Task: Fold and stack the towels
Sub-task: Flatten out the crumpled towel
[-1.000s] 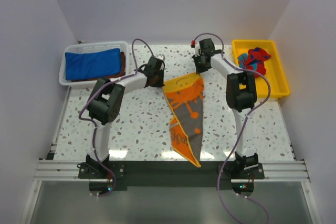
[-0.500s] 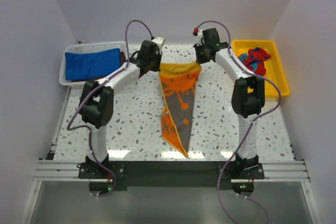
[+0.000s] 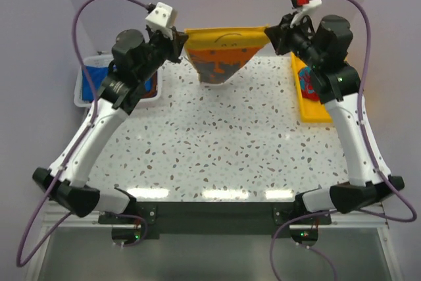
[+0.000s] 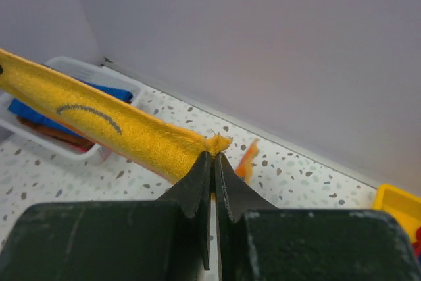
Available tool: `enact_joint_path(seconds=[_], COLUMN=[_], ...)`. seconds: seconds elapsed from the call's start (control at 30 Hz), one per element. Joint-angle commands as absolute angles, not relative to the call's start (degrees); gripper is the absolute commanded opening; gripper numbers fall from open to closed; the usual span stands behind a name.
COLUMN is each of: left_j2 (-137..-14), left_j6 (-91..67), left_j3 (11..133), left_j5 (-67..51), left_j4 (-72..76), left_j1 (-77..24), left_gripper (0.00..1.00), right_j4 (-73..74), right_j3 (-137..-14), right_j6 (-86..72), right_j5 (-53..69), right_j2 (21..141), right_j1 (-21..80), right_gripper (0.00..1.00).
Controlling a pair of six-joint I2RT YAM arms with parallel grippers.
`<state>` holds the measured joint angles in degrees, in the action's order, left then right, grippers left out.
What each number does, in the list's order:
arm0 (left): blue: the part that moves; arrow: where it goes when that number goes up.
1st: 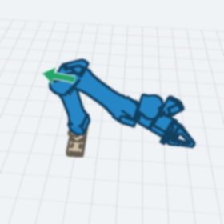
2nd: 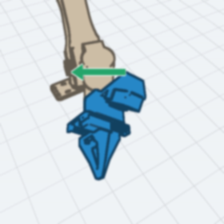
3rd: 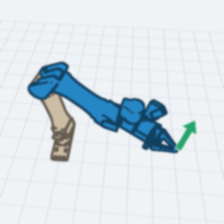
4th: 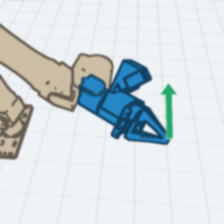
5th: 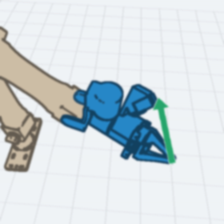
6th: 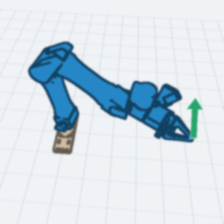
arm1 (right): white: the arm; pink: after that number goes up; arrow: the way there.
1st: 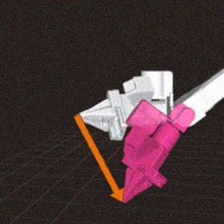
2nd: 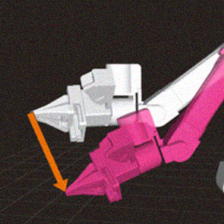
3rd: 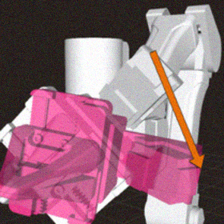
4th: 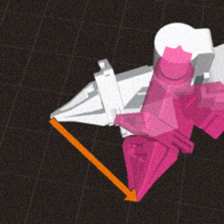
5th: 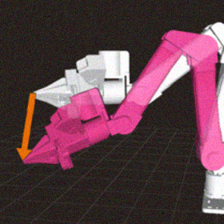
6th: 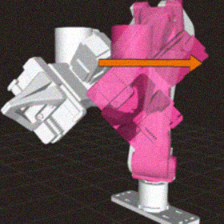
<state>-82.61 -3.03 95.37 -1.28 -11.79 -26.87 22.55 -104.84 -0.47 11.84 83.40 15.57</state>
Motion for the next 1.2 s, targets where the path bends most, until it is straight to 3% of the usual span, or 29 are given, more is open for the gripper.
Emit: enact_joint_path(seconds=[0.0,0.23,0.53,0.77,1.17], left_j2=[-72.6,-58.6,-62.3,-77.3,-114.9], left_j6=[-0.3,1.7,0.4,-1.1,-5.0], left_j3=[89.0,82.3,87.8,88.7,104.2], left_j5=[-4.8,-9.8,-4.9,9.8,1.1], left_j4=[-11.1,-11.0,-16.0,-11.4,-6.0], left_j1=[-27.9,-28.7,-28.7,-27.5,-14.8], left_gripper=[0.0,0.0,0.0,0.0,0.0], right_j4=[22.3,24.5,25.4,18.9,9.5], right_j3=[-98.9,-93.7,-99.0,-97.2,-109.2], right_j6=[-0.3,1.6,1.6,0.7,1.2], right_j5=[17.2,23.1,17.9,10.7,7.7], right_j2=[76.0,63.9,66.7,79.2,113.1], right_j1=[15.2,15.2,15.2,15.2,15.2], right_gripper=[0.0,0.0,0.0,0.0,0.0])
